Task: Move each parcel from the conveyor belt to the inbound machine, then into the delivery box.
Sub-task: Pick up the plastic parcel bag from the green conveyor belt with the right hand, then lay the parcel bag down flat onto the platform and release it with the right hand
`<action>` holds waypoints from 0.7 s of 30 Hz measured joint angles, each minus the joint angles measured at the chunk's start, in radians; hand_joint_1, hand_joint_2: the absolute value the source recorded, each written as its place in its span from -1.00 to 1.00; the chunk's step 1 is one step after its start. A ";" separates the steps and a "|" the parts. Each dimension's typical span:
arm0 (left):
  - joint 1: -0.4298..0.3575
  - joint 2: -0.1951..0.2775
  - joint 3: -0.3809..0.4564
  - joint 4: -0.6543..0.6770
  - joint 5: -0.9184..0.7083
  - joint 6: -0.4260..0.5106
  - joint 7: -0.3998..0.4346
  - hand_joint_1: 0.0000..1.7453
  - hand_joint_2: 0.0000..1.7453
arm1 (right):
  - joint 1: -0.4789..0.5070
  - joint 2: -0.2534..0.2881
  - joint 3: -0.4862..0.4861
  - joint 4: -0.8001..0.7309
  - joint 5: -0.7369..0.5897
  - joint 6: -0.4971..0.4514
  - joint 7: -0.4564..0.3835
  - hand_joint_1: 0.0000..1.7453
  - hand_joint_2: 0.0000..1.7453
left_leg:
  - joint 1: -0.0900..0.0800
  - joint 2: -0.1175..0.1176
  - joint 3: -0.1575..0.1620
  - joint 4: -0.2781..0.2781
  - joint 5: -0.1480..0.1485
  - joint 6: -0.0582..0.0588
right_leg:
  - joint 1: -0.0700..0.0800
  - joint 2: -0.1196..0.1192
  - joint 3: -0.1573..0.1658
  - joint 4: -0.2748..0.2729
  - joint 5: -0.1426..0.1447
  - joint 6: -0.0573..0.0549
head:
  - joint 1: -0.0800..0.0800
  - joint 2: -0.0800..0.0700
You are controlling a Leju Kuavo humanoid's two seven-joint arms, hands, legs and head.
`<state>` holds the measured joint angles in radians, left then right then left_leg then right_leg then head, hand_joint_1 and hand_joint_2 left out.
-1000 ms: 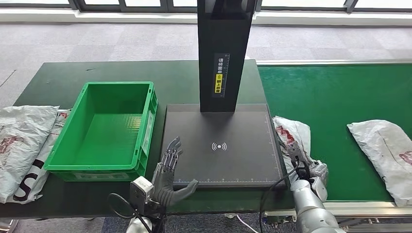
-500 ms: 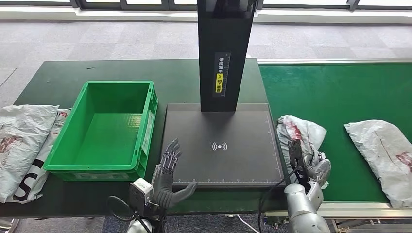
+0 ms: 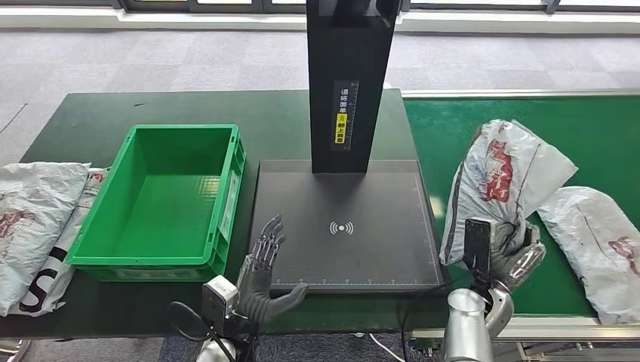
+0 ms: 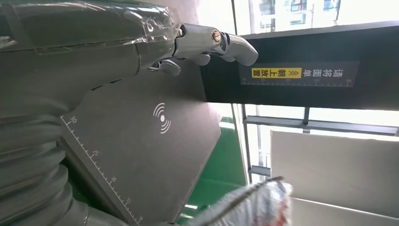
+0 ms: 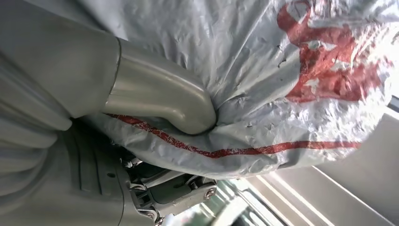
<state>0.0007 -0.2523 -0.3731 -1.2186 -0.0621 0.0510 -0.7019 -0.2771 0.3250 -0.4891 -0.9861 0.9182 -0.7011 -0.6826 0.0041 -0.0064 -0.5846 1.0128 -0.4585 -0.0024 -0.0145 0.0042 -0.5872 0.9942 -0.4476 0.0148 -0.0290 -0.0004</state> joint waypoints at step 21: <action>-0.019 0.002 0.002 0.021 -0.002 -0.011 0.000 -1.00 1.00 | 0.101 -0.020 0.693 -0.202 -0.211 0.271 -0.017 1.00 1.00 | 0.000 0.002 -0.001 0.000 0.000 -0.003 | 0.000 0.001 -0.004 0.003 -0.002 -0.003 | 0.000 0.000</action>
<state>-0.0187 -0.2502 -0.3716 -1.1974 -0.0641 0.0404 -0.7019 -0.1762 0.3045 0.2038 -1.1882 0.7074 -0.4299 -0.6998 0.0044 -0.0048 -0.5860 1.0126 -0.4590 -0.0054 -0.0144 0.0052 -0.5908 0.9973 -0.4491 0.0123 -0.0290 -0.0004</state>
